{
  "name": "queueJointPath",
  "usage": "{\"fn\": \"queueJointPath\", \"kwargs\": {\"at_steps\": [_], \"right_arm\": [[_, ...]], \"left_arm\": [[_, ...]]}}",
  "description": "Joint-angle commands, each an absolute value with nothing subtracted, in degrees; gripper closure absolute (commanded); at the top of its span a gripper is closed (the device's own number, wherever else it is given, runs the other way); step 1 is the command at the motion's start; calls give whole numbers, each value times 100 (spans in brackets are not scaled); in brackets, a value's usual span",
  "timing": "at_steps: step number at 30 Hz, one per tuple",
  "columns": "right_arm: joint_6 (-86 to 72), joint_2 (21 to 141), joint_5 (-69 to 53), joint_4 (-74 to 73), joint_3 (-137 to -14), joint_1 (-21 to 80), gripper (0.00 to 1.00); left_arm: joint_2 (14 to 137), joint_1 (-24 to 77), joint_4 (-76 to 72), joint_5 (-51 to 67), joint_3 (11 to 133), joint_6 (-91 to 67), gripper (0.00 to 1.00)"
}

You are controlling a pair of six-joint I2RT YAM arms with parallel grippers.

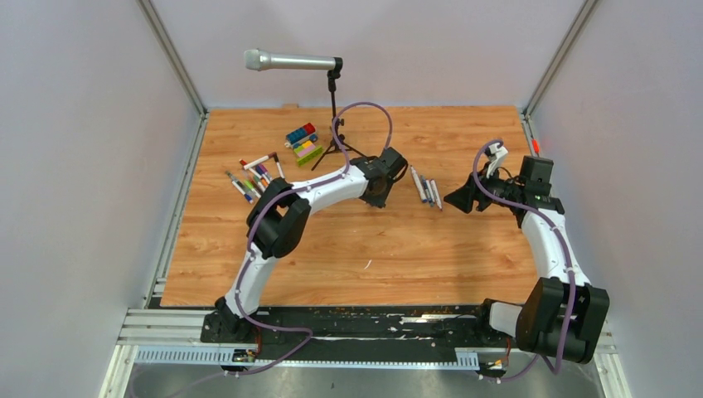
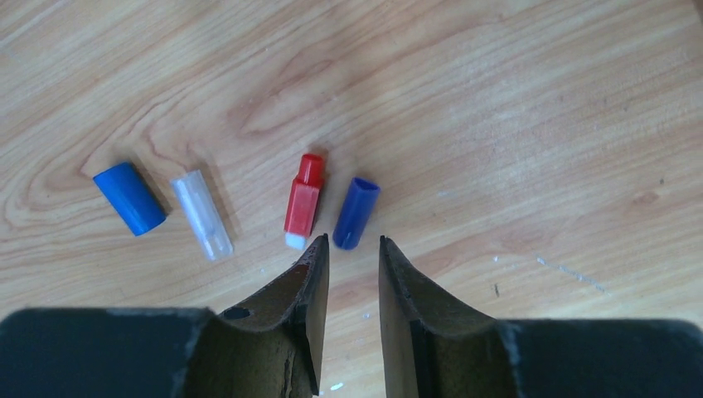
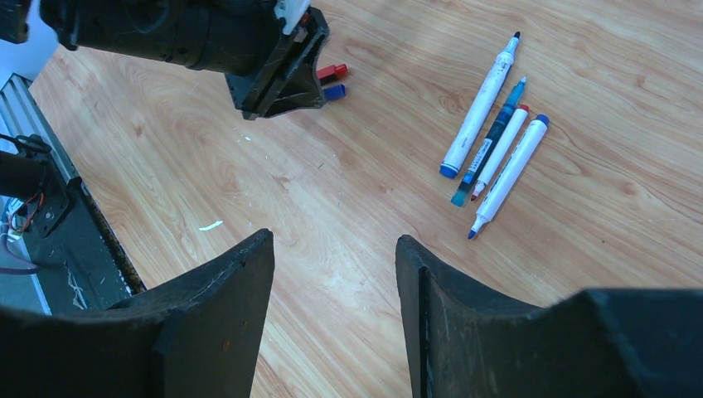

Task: Open the pen caps
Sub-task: Place the pen cap at the center of the board, then pick up the pen from the center of the board.

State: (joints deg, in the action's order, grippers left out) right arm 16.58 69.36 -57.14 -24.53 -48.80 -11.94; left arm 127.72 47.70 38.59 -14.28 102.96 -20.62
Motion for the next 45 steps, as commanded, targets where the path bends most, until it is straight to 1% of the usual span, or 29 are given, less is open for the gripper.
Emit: {"fn": "queueJointPath", "kwargs": {"at_steps": [1, 7, 11, 13, 15, 17, 18, 20, 21, 31, 33, 35, 41, 45], "right_arm": [[1736, 6941, -5908, -2232, -4904, -1244, 44], [1750, 6922, -5936, -2230, -4896, -1257, 44], [1750, 6913, -5952, -2217, -4887, -1274, 44], [1749, 6906, -5964, -2214, -4882, -1278, 44], [1749, 6900, -5962, -2209, -4877, -1291, 44], [1741, 6899, -5969, -2198, -4869, -1298, 44], [1737, 6899, -5978, -2191, -4865, -1305, 44], [1727, 6897, -5979, -2180, -4860, -1309, 44], [1722, 6899, -5977, -2172, -4860, -1310, 44], [1701, 6899, -5984, -2129, -4825, -1332, 44], [1696, 6899, -5985, -2127, -4825, -1339, 44], [1694, 6899, -5985, -2123, -4824, -1339, 44], [1696, 6899, -5995, -2127, -4816, -1355, 44], [1696, 6884, -6003, -2127, -4816, -1358, 44]], "left_arm": [[11819, 4793, 3529, -1251, 9977, -1829, 65], [10669, 4793, 2815, -1224, 8712, -1652, 65], [9793, 4791, 2261, -1511, 7749, -1611, 64], [9333, 4787, 1942, -1778, 7200, -1600, 63], [8887, 4786, 1656, -2129, 6699, -1608, 58], [8494, 4776, 1457, -2510, 6251, -1616, 49], [8324, 4749, 1379, -2645, 6053, -1607, 43], [8050, 4623, 1331, -2766, 5766, -1631, 33], [7940, 4510, 1334, -2764, 5650, -1664, 30], [6950, 2997, 1175, -2239, 4751, -2091, 21], [6851, 2657, 1162, -2152, 4641, -2254, 16], [6809, 2267, 1172, -2037, 4555, -2446, 14], [6959, 1095, 1141, -1203, 4532, -2854, 14], [7355, 610, 1338, -1037, 4759, -3137, 15]]}}
